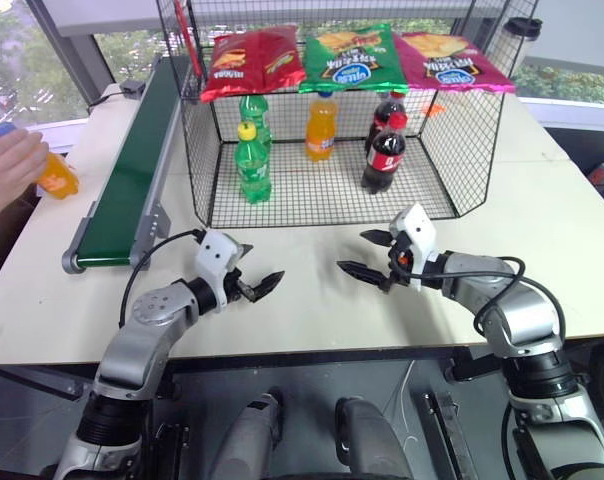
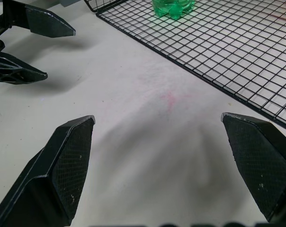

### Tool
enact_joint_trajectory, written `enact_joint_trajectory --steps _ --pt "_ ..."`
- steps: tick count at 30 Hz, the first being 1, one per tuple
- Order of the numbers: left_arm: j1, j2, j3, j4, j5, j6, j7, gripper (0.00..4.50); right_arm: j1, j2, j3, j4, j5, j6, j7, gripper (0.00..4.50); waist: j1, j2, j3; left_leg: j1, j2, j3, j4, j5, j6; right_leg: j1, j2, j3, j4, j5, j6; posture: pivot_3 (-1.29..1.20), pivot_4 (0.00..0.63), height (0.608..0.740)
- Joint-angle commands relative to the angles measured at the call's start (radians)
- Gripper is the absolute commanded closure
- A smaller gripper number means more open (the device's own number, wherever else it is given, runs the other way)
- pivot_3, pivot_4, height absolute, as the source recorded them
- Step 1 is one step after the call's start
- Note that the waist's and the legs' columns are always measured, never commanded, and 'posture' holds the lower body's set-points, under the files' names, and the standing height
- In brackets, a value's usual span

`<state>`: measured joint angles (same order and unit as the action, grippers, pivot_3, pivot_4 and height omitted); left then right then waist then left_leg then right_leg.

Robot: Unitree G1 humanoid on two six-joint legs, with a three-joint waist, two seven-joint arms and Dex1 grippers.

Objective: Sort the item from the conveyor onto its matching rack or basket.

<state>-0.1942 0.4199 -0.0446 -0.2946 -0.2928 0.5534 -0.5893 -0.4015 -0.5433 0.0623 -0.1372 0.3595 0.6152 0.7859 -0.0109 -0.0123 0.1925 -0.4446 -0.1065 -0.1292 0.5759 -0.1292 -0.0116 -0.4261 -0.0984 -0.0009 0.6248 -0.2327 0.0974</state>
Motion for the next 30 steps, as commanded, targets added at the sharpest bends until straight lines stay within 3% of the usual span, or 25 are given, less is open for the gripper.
enact_joint_trajectory --steps 1,30 --pt "0.001 0.005 0.023 -0.024 -0.017 -0.028 -0.008 0.0 -0.012 -0.01 -0.017 -0.045 0.012 -0.005 0.004 0.06 0.0 0.0 0.0 0.0 0.0 0.0 0.0 0.0 0.0 0.0 0.0 0.0 0.0 0.0 0.0 0.0 0.15 0.738" --pt "-0.007 0.007 0.014 -0.034 -0.019 -0.01 0.01 0.0 -0.006 -0.007 -0.016 -0.051 0.013 -0.021 0.02 0.06 0.0 0.0 0.0 0.0 0.0 0.0 0.0 0.0 0.0 0.0 0.0 0.0 0.0 0.0 0.0 0.0 0.15 0.738"
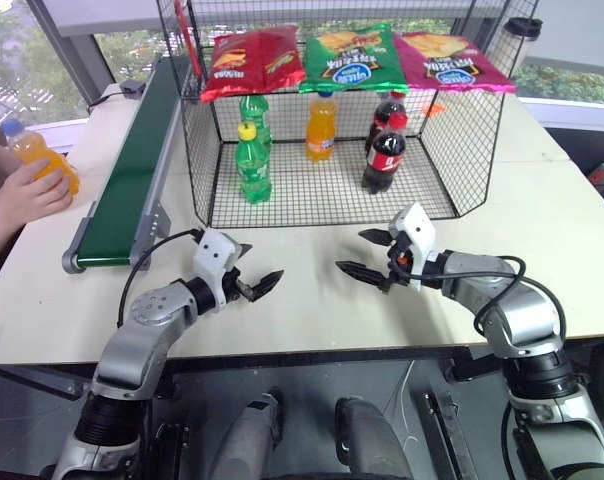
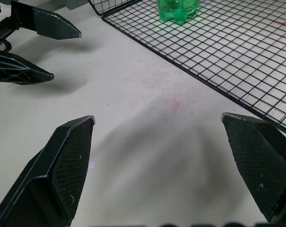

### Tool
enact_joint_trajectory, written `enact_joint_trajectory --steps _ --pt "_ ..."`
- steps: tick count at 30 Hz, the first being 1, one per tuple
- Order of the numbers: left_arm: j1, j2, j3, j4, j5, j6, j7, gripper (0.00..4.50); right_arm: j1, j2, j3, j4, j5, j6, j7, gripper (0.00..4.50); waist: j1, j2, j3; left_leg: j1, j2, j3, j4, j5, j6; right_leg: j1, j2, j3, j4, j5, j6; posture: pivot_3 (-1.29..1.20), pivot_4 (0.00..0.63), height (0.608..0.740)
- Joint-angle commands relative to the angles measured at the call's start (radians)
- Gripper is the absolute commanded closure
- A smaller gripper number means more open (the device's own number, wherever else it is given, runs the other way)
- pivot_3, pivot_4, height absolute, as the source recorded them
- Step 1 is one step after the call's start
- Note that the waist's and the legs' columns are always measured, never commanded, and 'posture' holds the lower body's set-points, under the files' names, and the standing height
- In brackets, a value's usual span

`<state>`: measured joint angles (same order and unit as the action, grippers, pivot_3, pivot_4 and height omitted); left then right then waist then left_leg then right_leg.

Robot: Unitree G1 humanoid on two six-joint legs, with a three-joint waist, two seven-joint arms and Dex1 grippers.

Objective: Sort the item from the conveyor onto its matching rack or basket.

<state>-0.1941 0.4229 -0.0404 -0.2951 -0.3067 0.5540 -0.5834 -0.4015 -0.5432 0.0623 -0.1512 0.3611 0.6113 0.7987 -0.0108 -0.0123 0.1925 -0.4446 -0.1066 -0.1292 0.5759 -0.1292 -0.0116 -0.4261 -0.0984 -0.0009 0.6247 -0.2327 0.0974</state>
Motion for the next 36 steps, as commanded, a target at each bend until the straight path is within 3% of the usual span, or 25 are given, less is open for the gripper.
enact_joint_trajectory --steps 1,16,27,33,36 --pt "-0.007 0.004 0.01 -0.034 -0.005 -0.01 0.004 0.0 -0.006 -0.007 -0.016 -0.036 0.011 -0.018 0.007 0.06 0.0 0.0 0.0 0.0 0.0 0.0 0.0 0.0 0.0 0.0 0.0 0.0 0.0 0.0 0.0 0.0 0.15 0.738" --pt "-0.029 0.035 0.057 -0.089 0.004 0.005 0.043 0.0 -0.018 -0.009 0.002 -0.032 0.002 -0.052 0.043 0.06 0.0 0.0 0.0 0.0 0.0 0.0 0.0 0.0 0.0 0.0 0.0 0.0 0.0 0.0 0.0 0.0 0.15 0.738" --pt "0.014 0.106 0.346 -0.28 -0.182 0.199 0.109 0.0 -0.107 0.007 0.011 -0.118 0.056 -0.026 0.082 0.06 -0.003 0.0 0.0 0.0 0.0 0.0 0.0 0.0 0.0 0.0 0.0 0.0 0.0 0.0 0.0 0.0 0.15 0.738" --pt "0.026 0.09 0.604 -0.223 -0.284 0.26 0.217 0.0 -0.157 0.033 0.009 -0.173 0.123 0.014 0.09 0.06 -0.001 0.0 0.0 0.0 0.0 -0.001 0.0 0.0 0.0 0.0 0.001 0.0 0.0 0.0 0.0 0.0 0.15 0.738" --pt "0.055 0.099 0.642 -0.159 -0.235 0.208 0.254 0.0 -0.173 0.046 0.011 -0.178 0.142 0.022 0.089 0.06 0.0 0.0 0.0 0.0 0.0 -0.001 0.0 0.0 0.0 0.0 0.001 0.0 0.0 0.0 0.001 0.0 0.15 0.738"
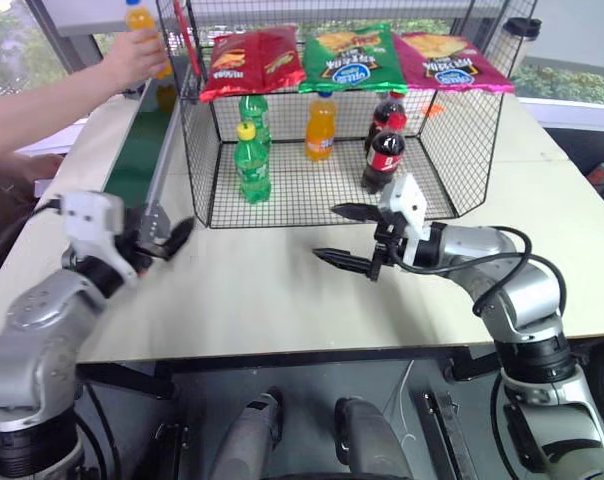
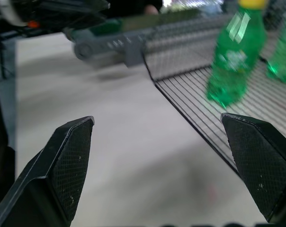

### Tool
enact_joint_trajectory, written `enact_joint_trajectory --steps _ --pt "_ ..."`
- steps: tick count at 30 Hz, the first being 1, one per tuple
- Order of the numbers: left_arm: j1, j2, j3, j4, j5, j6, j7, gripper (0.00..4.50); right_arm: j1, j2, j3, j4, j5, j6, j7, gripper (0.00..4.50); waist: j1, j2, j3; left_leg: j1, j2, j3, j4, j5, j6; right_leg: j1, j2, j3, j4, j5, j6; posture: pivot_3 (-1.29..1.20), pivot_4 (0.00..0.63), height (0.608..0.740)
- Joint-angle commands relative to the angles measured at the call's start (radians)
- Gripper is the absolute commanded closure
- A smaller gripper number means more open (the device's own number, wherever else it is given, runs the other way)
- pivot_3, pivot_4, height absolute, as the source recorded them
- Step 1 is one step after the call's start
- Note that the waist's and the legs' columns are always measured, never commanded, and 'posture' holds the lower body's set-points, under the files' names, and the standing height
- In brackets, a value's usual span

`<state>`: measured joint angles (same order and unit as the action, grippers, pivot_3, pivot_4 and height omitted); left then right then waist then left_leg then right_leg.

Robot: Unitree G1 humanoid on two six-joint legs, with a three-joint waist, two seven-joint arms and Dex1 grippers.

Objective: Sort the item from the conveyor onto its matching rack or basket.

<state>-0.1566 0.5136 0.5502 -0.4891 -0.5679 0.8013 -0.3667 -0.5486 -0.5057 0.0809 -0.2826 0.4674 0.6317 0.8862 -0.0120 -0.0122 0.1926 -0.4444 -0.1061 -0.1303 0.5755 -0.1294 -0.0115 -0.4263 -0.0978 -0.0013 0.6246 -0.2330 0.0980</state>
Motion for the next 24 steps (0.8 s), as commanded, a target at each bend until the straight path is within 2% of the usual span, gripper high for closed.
enact_joint_trajectory --steps 1,9,15,24 --pt "0.016 0.006 0.058 0.053 0.047 -0.059 0.061 0.0 -0.028 0.01 -0.007 -0.047 0.04 0.003 0.002 0.06 0.003 0.0 0.0 0.0 0.0 0.0 0.0 0.0 0.0 0.0 0.0 0.0 0.0 0.0 0.0 0.0 0.15 0.738" --pt "0.023 -0.009 0.063 0.136 0.117 -0.158 0.155 0.0 -0.02 0.011 0.007 -0.049 0.046 0.006 -0.003 0.06 0.001 0.0 0.0 -0.001 0.0 0.0 0.0 0.0 0.0 0.001 0.0 0.0 -0.004 0.001 -0.001 0.0 0.15 0.738" --pt "0.022 -0.01 0.068 0.16 0.083 -0.194 0.14 0.0 -0.004 0.003 0.009 -0.052 0.041 0.008 -0.008 0.06 0.001 0.0 0.0 -0.001 0.0 0.0 -0.001 0.0 0.0 0.0 0.0 0.0 -0.004 0.001 -0.001 0.0 0.15 0.738" --pt "0.045 -0.005 0.017 0.161 0.125 -0.207 0.131 0.0 0.004 -0.003 0.011 -0.05 0.035 0.004 -0.01 0.06 0.001 0.0 0.0 -0.001 0.0 0.0 -0.001 0.0 0.0 0.0 0.0 0.0 -0.004 0.001 -0.001 0.0 0.15 0.738"
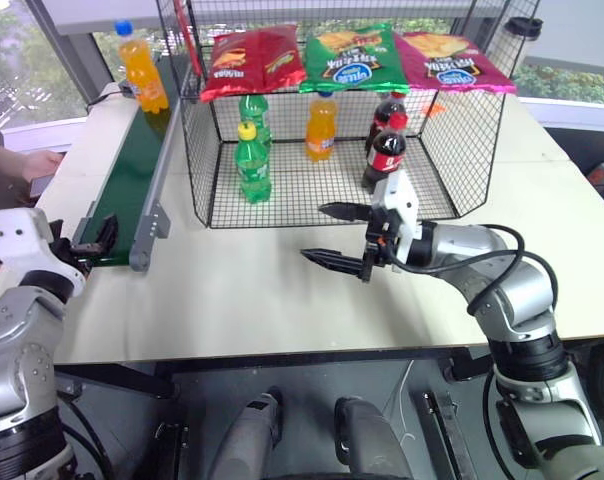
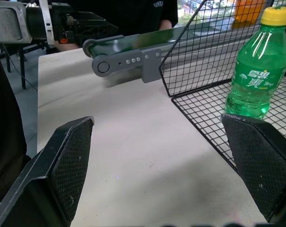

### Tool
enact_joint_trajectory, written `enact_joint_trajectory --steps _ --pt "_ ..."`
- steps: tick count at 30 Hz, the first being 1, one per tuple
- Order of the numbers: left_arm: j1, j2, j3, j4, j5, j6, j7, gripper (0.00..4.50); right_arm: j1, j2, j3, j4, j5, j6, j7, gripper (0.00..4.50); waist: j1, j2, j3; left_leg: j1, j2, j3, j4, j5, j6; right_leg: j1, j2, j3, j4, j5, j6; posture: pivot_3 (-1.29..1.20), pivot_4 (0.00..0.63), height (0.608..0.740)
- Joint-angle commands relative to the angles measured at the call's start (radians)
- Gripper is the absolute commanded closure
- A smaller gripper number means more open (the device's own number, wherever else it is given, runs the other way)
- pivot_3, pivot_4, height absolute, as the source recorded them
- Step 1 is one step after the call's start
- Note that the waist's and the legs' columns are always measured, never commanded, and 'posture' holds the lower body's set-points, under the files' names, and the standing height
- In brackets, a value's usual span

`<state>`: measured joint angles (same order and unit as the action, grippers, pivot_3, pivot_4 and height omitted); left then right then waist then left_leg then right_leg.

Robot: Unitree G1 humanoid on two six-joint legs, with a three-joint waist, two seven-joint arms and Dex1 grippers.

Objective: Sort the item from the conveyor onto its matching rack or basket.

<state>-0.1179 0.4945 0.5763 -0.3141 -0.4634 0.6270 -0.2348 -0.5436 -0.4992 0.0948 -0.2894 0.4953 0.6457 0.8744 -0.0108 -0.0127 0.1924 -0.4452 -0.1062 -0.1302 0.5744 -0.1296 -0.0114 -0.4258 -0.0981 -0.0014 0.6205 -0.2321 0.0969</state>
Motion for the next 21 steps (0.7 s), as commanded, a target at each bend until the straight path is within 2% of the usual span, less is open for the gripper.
enact_joint_trajectory --steps 1,21 --pt "0.008 0.014 -0.013 -0.013 0.023 -0.037 -0.002 0.0 -0.001 -0.011 -0.002 -0.043 0.006 -0.011 0.002 0.06 0.0 0.0 0.0 0.0 0.0 0.0 0.0 0.0 0.0 0.0 0.0 0.0 0.0 0.0 0.0 0.0 0.15 0.738" --pt "-0.001 -0.018 -0.067 0.032 0.073 -0.11 0.023 0.0 0.01 -0.023 0.007 -0.033 -0.004 -0.027 -0.001 0.06 0.0 0.0 0.0 -0.001 0.0 0.0 -0.001 0.0 0.0 0.0 0.0 0.0 -0.001 0.0 0.0 0.0 0.15 0.738"
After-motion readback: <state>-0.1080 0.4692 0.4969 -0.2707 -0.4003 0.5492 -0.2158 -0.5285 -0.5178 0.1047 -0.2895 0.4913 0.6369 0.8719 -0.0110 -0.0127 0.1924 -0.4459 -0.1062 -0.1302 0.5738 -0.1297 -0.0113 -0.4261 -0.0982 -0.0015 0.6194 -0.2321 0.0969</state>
